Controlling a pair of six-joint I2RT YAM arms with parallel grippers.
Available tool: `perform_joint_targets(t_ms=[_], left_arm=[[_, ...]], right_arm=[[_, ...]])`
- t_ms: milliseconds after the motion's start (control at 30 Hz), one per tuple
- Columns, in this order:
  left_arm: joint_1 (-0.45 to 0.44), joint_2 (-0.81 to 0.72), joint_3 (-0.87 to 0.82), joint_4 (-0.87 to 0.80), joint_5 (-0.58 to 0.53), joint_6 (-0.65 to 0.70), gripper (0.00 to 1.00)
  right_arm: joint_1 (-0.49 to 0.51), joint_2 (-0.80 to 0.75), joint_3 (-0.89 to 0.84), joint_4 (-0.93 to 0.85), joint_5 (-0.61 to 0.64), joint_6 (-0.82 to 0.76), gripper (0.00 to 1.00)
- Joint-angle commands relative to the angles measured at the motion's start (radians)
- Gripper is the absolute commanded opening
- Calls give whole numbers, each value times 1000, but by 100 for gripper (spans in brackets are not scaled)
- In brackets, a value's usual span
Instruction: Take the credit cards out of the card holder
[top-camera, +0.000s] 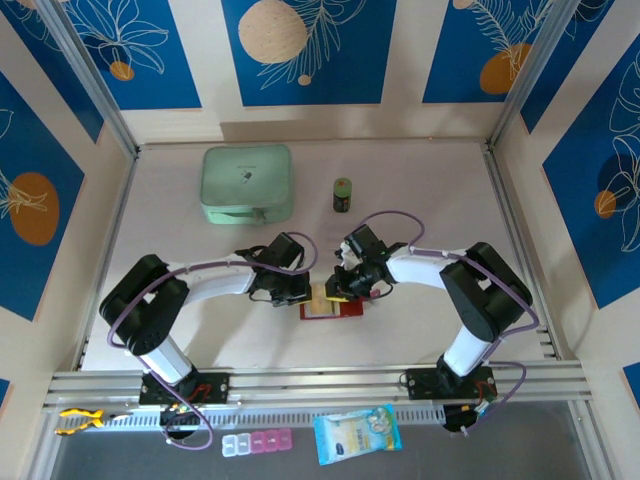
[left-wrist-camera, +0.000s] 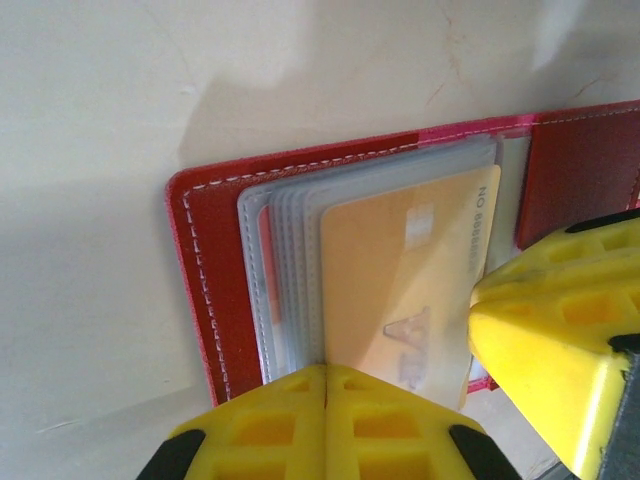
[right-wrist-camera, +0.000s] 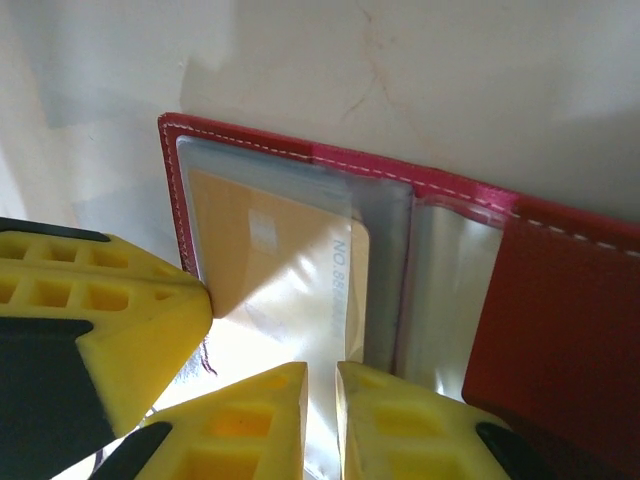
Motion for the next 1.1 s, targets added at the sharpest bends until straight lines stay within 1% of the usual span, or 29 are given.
perform_joint_targets(t_ms=[0, 167, 333, 1067], left_arm=[[-8, 15, -11, -22, -7, 7, 0], [-9, 15, -13, -22, -10, 6, 0], [-7, 19, -14, -20, -8, 6, 0], [-7, 11, 20, -25, 3, 7, 0]], right_arm=[[11, 17, 22, -22, -4, 1, 17], [21, -11, 38, -84, 71, -13, 19], [20, -27, 54, -125, 106, -28, 20], [3, -83, 65, -159, 101, -39, 22]])
